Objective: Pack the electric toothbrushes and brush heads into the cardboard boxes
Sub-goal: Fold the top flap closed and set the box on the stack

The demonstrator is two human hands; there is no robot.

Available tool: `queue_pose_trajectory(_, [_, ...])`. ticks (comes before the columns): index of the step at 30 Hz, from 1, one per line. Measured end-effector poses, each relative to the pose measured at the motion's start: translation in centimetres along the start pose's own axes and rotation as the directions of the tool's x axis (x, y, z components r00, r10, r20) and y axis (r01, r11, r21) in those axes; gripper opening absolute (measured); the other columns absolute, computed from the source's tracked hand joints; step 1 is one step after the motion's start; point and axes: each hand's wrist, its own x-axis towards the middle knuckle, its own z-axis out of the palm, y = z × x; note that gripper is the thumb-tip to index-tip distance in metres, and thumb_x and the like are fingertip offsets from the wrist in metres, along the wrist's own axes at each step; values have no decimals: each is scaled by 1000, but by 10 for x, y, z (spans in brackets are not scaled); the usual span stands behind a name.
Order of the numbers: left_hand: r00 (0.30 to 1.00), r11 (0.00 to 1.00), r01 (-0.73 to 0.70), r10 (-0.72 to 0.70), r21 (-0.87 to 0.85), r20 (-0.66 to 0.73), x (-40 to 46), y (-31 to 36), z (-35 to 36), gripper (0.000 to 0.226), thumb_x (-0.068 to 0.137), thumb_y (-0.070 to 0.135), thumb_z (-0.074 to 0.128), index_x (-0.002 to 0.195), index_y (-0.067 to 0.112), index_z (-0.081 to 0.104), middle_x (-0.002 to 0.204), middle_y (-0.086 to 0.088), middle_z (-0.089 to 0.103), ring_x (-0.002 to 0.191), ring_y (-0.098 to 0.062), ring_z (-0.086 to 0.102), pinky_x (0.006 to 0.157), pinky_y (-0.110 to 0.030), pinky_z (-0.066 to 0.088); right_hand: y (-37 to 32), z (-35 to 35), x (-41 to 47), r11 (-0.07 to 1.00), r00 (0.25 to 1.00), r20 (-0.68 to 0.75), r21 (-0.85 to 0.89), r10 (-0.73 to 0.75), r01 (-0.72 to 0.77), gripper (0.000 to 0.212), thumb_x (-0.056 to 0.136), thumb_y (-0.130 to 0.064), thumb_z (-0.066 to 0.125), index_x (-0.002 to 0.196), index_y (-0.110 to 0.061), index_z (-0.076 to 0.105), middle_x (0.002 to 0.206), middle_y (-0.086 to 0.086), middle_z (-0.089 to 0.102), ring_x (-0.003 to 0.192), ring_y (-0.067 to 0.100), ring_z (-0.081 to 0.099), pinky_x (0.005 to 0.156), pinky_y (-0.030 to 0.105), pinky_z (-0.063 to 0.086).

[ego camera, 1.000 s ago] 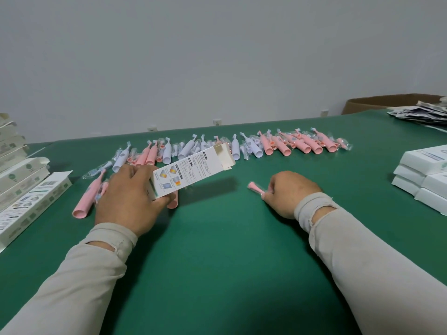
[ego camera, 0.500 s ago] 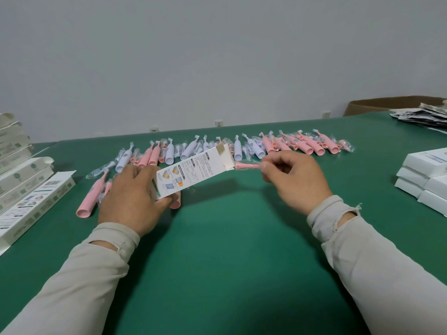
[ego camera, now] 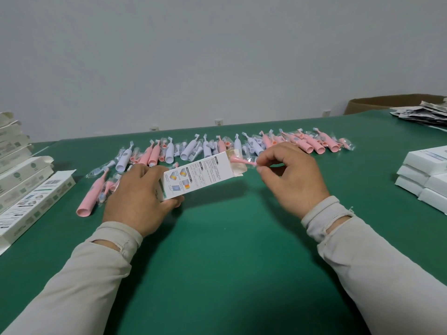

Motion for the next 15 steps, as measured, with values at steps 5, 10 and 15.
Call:
queue_pose_trajectory(5, [995,995,-90,92,-50,40,-2,3,-1,65,76,57,75,133,35,53,121,5,51,109,-18,49,82,-37,44,-2,-1,1,974,995,68,-213,-68,82,20,89,-8,67,106,-17,68,94,-9,60,90,12,51,86,25,44])
queue_pose_trajectory(10, [991,991,-120,123,-57,43,-2,6,2,66,76,57,74,134,35,52,119,8,49,106,-16,48,77,-32,39,-1,-1,1,977,1000,4,-210,-29,29,7,89,-20,72,96,-21,71,89,-13,52,76,5,50,76,23,42])
queue_pose_trajectory(15, [992,993,-110,112,-46,64,-2,5,3,67,75,56,75,134,33,52,121,5,49,111,-18,49,79,-34,41,-2,10,-2,981,998,0,-181,-64,63,4,88,-20,72,90,-22,75,84,-15,56,73,-2,50,71,21,40])
